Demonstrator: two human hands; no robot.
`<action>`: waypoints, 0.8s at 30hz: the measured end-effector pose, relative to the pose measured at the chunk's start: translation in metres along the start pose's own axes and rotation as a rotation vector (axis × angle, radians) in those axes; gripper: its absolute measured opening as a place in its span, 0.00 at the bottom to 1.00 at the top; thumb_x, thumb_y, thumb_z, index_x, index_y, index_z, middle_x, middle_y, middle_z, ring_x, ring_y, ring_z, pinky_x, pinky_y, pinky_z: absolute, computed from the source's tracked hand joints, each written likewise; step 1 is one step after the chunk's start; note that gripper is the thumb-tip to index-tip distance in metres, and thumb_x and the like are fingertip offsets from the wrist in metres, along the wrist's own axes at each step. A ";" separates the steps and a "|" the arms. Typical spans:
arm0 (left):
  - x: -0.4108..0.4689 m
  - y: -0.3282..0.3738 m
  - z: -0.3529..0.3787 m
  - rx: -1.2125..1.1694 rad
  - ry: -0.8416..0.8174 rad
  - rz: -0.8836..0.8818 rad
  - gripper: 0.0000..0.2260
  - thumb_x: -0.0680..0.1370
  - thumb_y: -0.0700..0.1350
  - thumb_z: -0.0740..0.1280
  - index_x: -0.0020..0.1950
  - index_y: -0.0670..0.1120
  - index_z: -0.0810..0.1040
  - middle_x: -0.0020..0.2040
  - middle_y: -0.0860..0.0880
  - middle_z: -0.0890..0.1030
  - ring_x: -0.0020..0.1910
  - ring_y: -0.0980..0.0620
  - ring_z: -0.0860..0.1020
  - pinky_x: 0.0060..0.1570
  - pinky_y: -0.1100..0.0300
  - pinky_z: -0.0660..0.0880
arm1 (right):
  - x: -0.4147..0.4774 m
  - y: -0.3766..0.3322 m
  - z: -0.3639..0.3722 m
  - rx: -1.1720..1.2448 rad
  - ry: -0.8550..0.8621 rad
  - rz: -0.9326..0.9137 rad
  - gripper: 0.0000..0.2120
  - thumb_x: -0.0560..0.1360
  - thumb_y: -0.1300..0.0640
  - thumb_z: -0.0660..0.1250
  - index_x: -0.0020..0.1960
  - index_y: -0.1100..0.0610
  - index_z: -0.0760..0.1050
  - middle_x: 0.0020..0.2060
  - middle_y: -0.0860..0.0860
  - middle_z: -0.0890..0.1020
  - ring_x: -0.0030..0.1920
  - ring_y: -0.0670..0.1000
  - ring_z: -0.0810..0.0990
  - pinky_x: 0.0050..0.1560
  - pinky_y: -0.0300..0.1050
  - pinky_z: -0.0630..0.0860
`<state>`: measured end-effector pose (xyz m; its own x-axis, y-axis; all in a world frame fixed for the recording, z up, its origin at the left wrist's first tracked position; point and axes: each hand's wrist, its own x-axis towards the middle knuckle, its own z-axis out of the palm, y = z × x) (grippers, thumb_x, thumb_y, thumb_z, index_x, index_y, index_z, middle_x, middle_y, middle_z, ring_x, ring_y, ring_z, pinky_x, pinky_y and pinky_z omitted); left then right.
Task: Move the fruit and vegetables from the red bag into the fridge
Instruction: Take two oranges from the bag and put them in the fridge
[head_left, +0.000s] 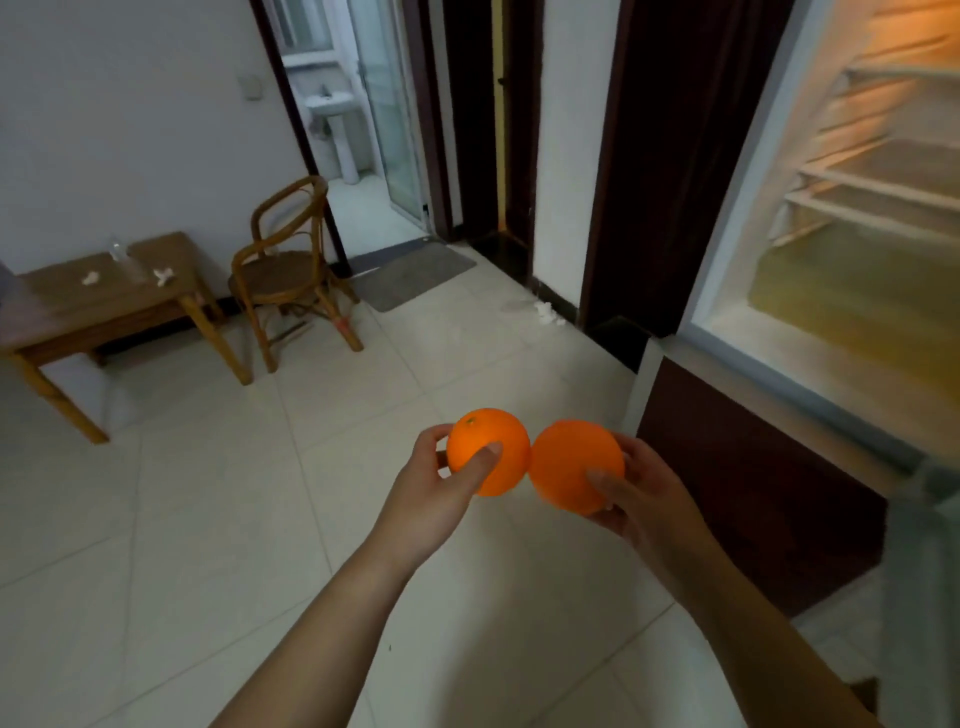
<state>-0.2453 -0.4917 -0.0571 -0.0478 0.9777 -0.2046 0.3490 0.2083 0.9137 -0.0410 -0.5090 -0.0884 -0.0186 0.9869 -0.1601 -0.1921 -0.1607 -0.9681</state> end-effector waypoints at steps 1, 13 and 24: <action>0.015 0.011 0.006 0.013 -0.017 0.029 0.24 0.73 0.57 0.67 0.67 0.55 0.65 0.59 0.50 0.75 0.51 0.53 0.76 0.44 0.61 0.73 | 0.012 -0.007 -0.006 0.024 0.024 -0.007 0.34 0.53 0.45 0.79 0.57 0.47 0.72 0.58 0.51 0.76 0.54 0.55 0.79 0.43 0.46 0.80; 0.193 0.124 0.128 0.087 -0.306 0.366 0.30 0.69 0.53 0.72 0.67 0.55 0.63 0.58 0.55 0.68 0.52 0.55 0.70 0.40 0.67 0.68 | 0.118 -0.085 -0.110 -0.013 0.386 -0.161 0.24 0.62 0.48 0.69 0.58 0.45 0.72 0.54 0.46 0.77 0.53 0.49 0.79 0.48 0.43 0.79; 0.347 0.274 0.242 0.088 -0.666 0.651 0.33 0.65 0.56 0.76 0.64 0.54 0.63 0.58 0.55 0.69 0.49 0.56 0.76 0.45 0.60 0.73 | 0.213 -0.178 -0.207 -0.111 0.768 -0.354 0.36 0.52 0.38 0.76 0.58 0.44 0.75 0.58 0.51 0.77 0.54 0.53 0.79 0.46 0.46 0.79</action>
<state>0.0602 -0.1022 0.0372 0.7188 0.6779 0.1542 0.1895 -0.4044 0.8947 0.1924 -0.2728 0.0103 0.7025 0.7034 0.1079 0.0366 0.1157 -0.9926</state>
